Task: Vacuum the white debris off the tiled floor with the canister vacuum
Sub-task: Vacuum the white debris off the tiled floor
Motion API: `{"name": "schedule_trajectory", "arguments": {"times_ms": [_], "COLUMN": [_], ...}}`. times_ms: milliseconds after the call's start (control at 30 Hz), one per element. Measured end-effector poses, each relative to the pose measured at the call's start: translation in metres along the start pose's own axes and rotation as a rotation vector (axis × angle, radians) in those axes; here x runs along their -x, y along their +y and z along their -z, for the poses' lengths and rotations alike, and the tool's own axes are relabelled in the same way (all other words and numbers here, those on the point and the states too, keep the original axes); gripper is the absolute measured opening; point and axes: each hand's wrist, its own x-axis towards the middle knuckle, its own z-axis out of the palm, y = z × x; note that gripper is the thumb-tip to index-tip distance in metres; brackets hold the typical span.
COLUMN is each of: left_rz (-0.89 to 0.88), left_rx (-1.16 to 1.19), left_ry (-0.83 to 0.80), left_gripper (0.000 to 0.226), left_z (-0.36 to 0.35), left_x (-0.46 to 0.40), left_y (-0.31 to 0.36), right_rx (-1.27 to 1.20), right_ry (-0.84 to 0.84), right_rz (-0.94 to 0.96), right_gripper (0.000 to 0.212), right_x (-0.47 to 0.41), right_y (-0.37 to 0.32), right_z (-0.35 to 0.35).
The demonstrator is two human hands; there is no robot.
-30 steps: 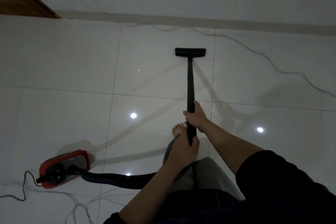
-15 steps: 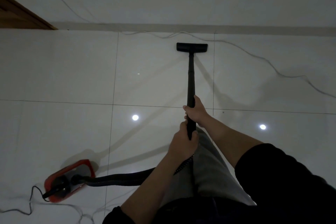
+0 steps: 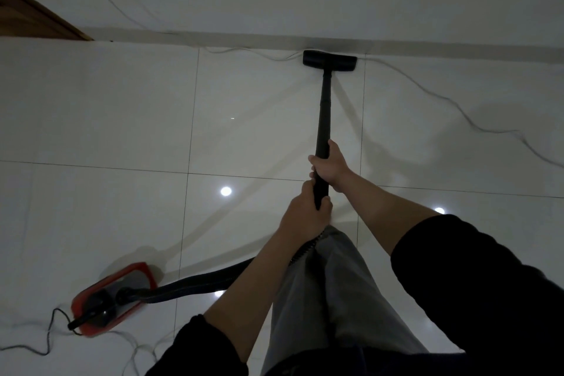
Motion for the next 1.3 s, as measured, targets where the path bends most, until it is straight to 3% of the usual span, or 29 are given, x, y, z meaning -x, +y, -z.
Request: {"name": "schedule_trajectory", "arguments": {"times_ms": [400,567,700,933,1300], "left_rz": [-0.009,-0.045,-0.071,-0.071,-0.074], "left_rx": [0.034,0.016,-0.006,0.055,0.109], "left_ry": [0.005,-0.007,-0.021,-0.087,-0.084], "left_gripper": [0.039,0.042,0.040,0.039,0.036], "left_z": [-0.006,-0.020,-0.036,-0.068,-0.095], "left_x": [-0.005,0.013,0.018,0.019,0.042], "left_y": [0.004,0.005,0.016,0.032,0.033], "right_rx": [-0.021,-0.033,-0.025,0.020,0.032], "right_ry": [-0.007,0.011,0.050,0.094,0.088], "right_rz": [0.041,0.064,0.074,0.026,0.000], "right_gripper": [0.067,0.058,0.063,0.045,0.043], "right_x": [0.003,0.023,0.030,0.039,0.058], "right_y": [-0.005,0.005,0.009,0.027,0.049], "right_z": [0.008,0.021,0.041,0.077,0.094]}}
